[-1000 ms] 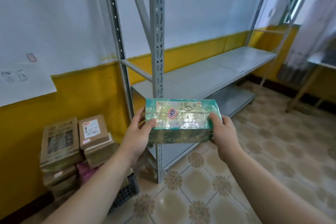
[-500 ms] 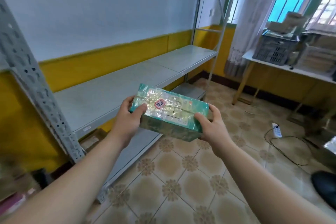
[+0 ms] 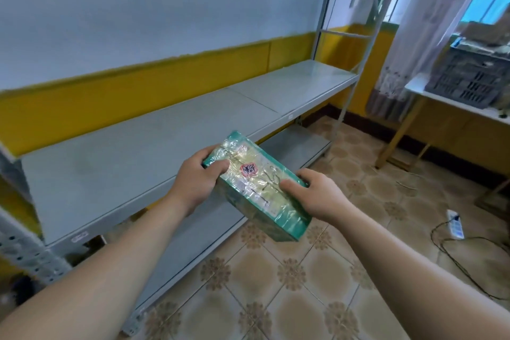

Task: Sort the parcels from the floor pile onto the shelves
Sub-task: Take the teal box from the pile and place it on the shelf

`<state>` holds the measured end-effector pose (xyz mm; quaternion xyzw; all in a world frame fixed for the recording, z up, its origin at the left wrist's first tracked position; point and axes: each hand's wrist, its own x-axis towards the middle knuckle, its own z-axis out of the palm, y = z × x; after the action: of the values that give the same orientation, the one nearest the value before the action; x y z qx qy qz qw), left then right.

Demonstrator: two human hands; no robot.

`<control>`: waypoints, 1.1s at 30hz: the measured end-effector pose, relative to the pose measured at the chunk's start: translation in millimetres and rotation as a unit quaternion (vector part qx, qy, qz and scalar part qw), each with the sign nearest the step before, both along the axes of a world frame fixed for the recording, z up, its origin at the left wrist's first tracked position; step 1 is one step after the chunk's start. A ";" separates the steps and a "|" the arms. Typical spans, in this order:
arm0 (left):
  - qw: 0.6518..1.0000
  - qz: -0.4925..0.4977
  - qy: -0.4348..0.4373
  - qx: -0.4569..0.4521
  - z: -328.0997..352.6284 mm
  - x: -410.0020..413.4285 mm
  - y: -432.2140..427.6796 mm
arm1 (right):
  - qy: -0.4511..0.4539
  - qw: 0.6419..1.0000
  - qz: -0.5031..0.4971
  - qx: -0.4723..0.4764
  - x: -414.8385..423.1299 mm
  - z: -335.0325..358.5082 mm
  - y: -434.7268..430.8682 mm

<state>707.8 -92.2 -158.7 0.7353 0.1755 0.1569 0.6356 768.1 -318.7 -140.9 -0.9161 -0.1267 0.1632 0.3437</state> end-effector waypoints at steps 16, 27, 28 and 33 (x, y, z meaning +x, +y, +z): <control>0.972 0.168 0.140 -0.088 -113.5 110.8 6.5 | 0.073 0.946 0.294 -0.117 219.6 -103.8 65.1; 0.853 0.338 0.282 -0.280 -246.0 77.6 1.9 | 0.119 0.892 0.399 -0.174 203.5 -239.2 155.7; 0.850 0.337 0.272 -0.299 -253.8 72.5 4.7 | 0.125 0.889 0.405 -0.175 198.3 -247.8 163.6; 0.853 0.356 0.208 -0.320 -327.0 49.8 40.8 | 0.147 0.853 0.477 -0.156 169.7 -322.7 215.7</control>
<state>757.6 -51.4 -485.8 0.3939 0.5938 0.1508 0.6852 937.7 -103.1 -463.6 -0.7500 -0.4690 0.4574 0.0911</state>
